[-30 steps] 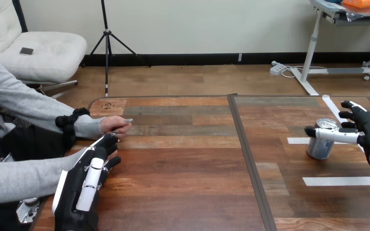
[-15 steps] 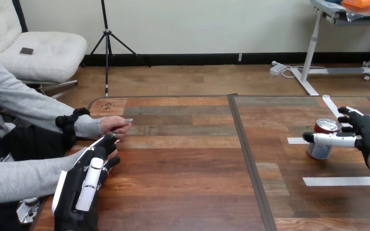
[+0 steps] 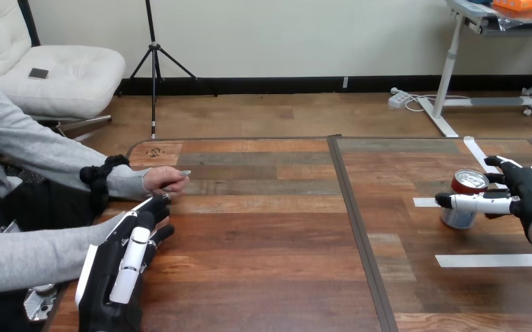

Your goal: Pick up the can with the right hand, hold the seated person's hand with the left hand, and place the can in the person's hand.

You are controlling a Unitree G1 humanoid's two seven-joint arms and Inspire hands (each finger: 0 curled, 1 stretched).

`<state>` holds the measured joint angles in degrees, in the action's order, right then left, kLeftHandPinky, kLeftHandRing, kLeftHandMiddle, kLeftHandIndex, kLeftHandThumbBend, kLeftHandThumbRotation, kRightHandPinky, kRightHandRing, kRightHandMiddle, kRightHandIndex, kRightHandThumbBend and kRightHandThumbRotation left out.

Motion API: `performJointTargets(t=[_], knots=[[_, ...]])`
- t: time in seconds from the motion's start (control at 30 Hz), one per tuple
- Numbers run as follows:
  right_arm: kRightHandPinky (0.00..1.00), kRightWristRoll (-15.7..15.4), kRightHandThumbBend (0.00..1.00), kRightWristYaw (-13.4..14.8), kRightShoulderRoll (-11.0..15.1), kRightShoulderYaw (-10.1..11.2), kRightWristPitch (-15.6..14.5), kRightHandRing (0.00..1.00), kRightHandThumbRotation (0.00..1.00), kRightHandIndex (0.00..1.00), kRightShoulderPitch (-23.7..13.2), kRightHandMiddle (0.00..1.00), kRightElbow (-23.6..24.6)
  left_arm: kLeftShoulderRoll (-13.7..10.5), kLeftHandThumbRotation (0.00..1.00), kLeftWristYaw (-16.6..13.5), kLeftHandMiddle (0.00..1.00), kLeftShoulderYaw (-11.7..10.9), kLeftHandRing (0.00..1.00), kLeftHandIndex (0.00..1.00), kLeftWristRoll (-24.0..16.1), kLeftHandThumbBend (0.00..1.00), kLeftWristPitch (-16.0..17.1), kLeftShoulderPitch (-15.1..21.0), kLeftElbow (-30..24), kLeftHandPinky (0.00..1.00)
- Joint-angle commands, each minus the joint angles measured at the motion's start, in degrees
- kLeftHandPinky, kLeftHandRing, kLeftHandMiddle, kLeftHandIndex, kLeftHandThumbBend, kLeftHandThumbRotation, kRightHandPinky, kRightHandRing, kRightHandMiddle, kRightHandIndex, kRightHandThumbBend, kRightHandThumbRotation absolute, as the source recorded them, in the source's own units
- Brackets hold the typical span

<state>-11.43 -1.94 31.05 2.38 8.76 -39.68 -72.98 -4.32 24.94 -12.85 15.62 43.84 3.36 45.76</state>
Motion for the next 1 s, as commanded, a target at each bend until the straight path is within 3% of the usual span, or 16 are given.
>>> performJointTargets(t=[0.0,0.13,0.23,0.57,0.97], knots=[[0.54,0.39,1.0,-0.14,-0.96,-0.09,0.37,0.8,0.17,0.92,-2.41,0.85,0.22,-0.73,0.78,0.91,0.87,-0.33,0.89,0.74,0.78,0.53,0.93,3.08,-1.0,0.84],[0.46,-0.11,1.0,0.23,-1.05,-0.56,-0.25,0.73,0.18,0.92,-2.59,0.79,0.19,-0.73,0.78,0.88,0.87,-0.44,0.89,0.74,0.64,0.53,1.05,3.1,-0.84,0.84],[0.47,-0.08,1.0,0.14,-1.13,-0.6,-0.47,0.75,0.19,0.92,-2.68,0.8,0.08,-0.62,0.78,0.61,0.86,-0.49,0.89,0.74,0.55,0.54,0.84,3.03,-1.05,0.84],[0.64,-0.86,1.0,0.8,-1.4,-1.46,-1.26,0.86,0.16,0.9,-3.01,0.89,0.16,-0.55,0.77,1.65,0.86,-0.5,0.89,0.74,1.32,0.56,0.42,3.06,-1.09,0.85],[0.79,-1.2,1.0,1.85,-1.72,-2.11,-0.87,0.9,0.12,0.87,-2.9,0.91,0.28,-0.36,0.76,1.48,0.86,-0.42,0.89,0.73,1.37,0.54,0.47,2.92,-1.37,0.86]])
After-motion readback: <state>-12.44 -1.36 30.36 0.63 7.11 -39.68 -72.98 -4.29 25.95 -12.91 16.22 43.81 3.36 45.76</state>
